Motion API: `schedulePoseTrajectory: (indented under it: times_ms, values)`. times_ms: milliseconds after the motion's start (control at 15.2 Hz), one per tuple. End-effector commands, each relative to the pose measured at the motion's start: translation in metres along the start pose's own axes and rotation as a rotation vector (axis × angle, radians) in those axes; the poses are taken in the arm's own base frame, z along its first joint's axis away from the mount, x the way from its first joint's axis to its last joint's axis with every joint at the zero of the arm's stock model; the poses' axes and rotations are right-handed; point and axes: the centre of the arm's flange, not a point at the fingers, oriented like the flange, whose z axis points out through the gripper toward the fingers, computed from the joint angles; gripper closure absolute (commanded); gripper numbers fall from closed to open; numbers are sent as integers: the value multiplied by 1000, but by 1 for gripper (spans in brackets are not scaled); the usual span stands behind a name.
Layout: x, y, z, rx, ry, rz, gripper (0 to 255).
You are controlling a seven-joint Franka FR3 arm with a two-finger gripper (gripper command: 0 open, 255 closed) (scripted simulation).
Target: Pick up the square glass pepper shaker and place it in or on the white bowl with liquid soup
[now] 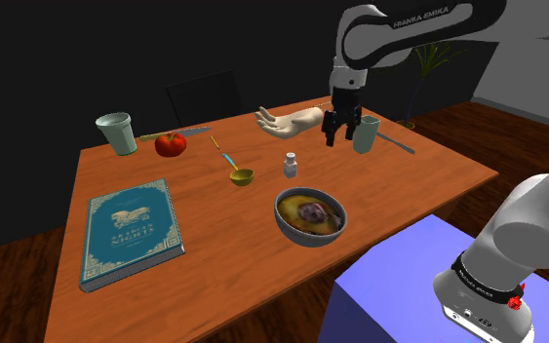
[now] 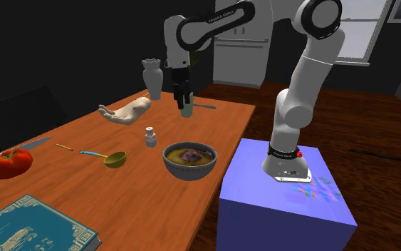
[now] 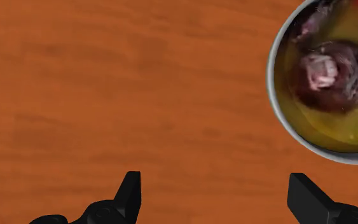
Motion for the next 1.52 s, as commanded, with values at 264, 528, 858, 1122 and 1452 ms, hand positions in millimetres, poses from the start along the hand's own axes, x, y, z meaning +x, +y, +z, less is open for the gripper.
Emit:
schedulePoseTrajectory:
  times_ms: [264,528,858,1122,1452]
  values:
    - [73,-13,36,17,-17,12,0]
    - [121,-22,60,28,-29,20,0]
    - [163,-30,86,38,-40,27,0]
    - [162,-31,107,38,-40,27,0]
    - [162,-31,121,38,-40,27,0]
